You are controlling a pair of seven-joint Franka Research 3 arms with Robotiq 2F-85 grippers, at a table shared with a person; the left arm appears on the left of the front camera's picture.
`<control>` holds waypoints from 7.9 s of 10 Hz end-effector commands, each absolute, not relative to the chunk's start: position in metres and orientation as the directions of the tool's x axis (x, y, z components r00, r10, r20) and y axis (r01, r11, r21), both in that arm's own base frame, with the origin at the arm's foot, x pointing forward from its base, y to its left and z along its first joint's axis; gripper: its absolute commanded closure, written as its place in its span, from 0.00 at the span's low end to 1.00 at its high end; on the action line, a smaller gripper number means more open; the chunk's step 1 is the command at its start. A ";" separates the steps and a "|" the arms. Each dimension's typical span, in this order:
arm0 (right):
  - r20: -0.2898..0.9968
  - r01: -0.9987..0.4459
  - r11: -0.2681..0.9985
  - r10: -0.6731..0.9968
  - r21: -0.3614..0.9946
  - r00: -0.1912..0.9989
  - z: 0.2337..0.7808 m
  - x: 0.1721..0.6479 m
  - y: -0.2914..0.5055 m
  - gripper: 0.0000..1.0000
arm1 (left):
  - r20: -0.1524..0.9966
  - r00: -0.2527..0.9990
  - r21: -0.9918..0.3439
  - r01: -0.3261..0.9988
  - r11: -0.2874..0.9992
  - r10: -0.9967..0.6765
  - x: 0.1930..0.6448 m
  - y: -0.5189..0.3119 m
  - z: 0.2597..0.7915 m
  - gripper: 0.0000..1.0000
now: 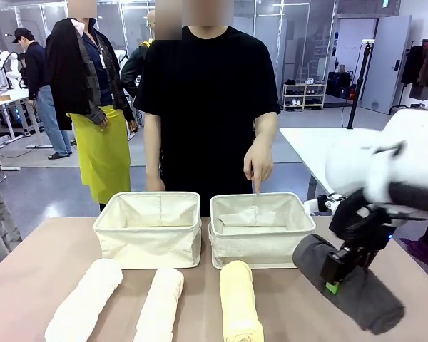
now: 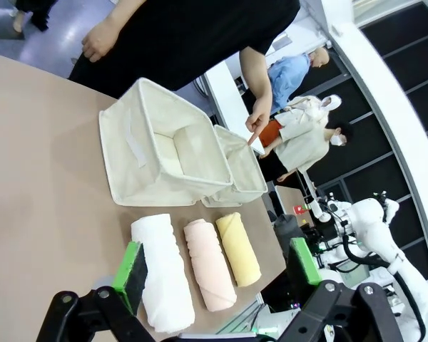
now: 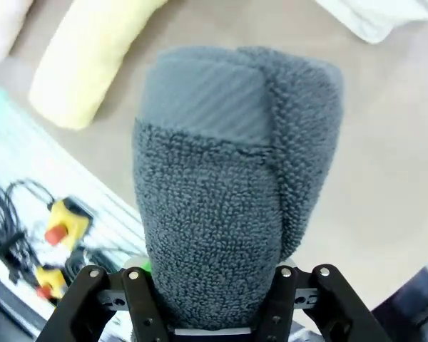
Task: Divide the towels into two baskets.
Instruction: Pick up one hotel-folded towel and place it in the Fabric basket indicated by the person, then pick up one hotel-folded towel from the bottom of the table and place it in the Fabric basket indicated by the person.
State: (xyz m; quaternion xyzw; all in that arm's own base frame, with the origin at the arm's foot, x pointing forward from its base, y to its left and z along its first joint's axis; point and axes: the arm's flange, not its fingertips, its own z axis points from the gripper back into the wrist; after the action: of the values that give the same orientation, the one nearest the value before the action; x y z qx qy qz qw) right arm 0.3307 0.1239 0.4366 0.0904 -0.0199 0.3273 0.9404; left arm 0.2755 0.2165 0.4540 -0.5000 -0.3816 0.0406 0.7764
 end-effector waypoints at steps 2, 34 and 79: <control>0.097 -0.790 0.599 0.785 0.133 0.611 0.479 0.312 0.147 0.58 | 0.552 0.705 -0.808 0.321 0.493 0.446 0.275 0.217 0.454 0.00; 0.007 -0.976 -0.213 0.977 -0.038 -0.214 0.408 0.663 0.283 0.58 | 0.552 0.705 -0.808 0.321 0.493 0.446 0.275 0.217 0.454 0.00; 0.298 -0.256 0.256 -0.141 0.932 0.944 0.378 0.325 -0.244 0.00 | 0.552 0.705 -0.808 0.321 0.493 0.446 0.275 0.217 0.454 0.00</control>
State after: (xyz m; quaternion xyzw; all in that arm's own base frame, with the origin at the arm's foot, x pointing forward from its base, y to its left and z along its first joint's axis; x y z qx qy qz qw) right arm 0.3191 -0.2520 0.3752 0.6079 -0.1572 0.0412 0.7772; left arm 0.2771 0.2155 0.4532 -0.5002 -0.3791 0.0400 0.7775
